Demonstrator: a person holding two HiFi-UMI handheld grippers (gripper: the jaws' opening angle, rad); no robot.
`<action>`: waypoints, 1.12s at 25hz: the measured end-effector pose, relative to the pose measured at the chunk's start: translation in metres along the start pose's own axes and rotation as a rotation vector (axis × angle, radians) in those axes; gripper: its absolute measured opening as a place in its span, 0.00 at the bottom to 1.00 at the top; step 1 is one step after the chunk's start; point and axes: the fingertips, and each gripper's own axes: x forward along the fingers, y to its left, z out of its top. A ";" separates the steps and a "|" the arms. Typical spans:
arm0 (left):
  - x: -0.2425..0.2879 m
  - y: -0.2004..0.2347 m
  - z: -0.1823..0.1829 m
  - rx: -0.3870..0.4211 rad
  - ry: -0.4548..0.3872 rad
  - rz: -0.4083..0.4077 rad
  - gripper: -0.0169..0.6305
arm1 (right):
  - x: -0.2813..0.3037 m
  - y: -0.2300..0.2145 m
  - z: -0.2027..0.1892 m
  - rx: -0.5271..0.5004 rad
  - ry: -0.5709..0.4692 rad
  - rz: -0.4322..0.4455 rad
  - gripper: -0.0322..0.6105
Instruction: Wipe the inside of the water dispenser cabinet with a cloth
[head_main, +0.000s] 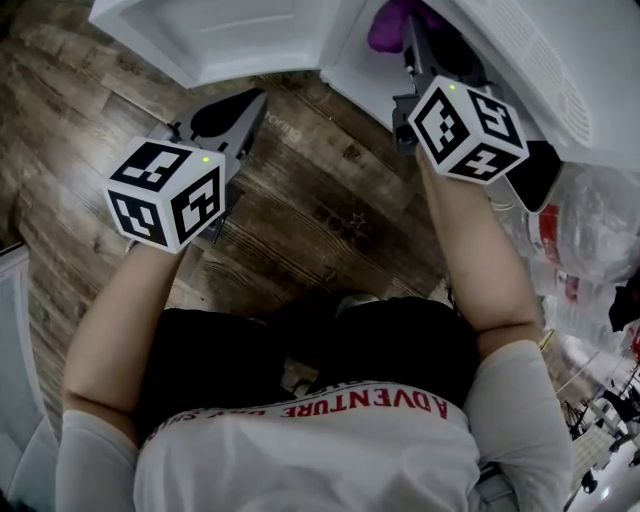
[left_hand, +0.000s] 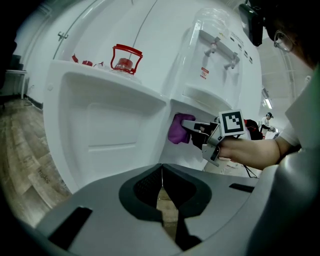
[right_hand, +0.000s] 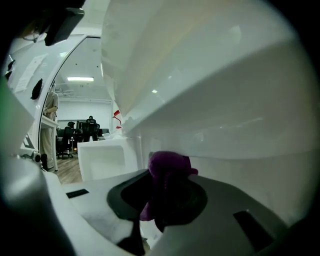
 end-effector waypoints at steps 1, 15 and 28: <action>0.000 0.001 0.000 -0.002 -0.002 0.003 0.07 | 0.002 0.002 0.001 -0.005 -0.003 0.004 0.15; 0.014 -0.020 0.021 0.064 -0.032 -0.050 0.07 | -0.034 0.021 -0.022 -0.070 0.135 0.107 0.15; -0.081 -0.073 0.099 -0.093 0.026 -0.083 0.07 | -0.110 0.122 0.049 -0.061 0.380 0.399 0.15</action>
